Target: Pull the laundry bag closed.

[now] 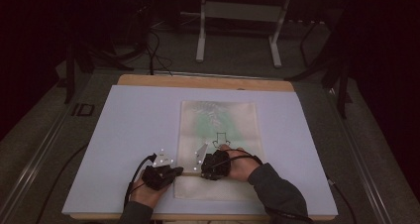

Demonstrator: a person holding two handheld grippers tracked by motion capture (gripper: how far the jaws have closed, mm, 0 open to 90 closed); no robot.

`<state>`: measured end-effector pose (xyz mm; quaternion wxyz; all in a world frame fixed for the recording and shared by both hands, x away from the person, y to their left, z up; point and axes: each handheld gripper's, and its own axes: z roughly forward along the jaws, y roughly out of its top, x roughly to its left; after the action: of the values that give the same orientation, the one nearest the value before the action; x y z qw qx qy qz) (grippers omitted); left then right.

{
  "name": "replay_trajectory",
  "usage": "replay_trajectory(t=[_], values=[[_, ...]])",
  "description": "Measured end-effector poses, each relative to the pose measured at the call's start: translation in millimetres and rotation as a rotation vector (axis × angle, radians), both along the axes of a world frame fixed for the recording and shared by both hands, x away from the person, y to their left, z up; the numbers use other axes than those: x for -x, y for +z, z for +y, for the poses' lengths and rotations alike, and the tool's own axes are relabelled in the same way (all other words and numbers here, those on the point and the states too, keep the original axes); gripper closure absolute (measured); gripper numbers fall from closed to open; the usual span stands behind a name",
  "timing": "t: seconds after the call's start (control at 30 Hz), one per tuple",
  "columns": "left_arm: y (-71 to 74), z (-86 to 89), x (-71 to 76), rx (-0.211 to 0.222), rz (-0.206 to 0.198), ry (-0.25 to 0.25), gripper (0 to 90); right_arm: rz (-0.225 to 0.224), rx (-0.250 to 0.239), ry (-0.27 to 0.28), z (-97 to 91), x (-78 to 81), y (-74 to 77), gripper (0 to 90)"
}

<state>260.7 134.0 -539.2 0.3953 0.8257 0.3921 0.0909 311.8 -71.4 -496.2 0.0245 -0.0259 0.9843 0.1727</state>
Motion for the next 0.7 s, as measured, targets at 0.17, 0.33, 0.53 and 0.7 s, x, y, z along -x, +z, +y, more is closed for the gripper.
replay_trajectory(t=[0.17,0.33,0.53,0.7], values=[[0.0,-0.1,-0.1,0.002,0.002,0.002,89.5,0.004,0.0,0.002,-1.9,-0.9,-0.1,82.2],[0.0,0.1,-0.2,0.002,0.003,0.001,89.5,0.007,0.004,0.0,-3.8,-1.4,0.6,82.2],[0.0,0.2,-0.3,0.003,0.004,0.001,89.5,0.016,-0.006,-0.001,-6.4,-1.6,1.8,82.2],[0.0,0.2,-0.3,0.003,0.005,0.001,89.5,0.019,-0.002,-0.003,-10.1,-2.4,2.9,82.2]])
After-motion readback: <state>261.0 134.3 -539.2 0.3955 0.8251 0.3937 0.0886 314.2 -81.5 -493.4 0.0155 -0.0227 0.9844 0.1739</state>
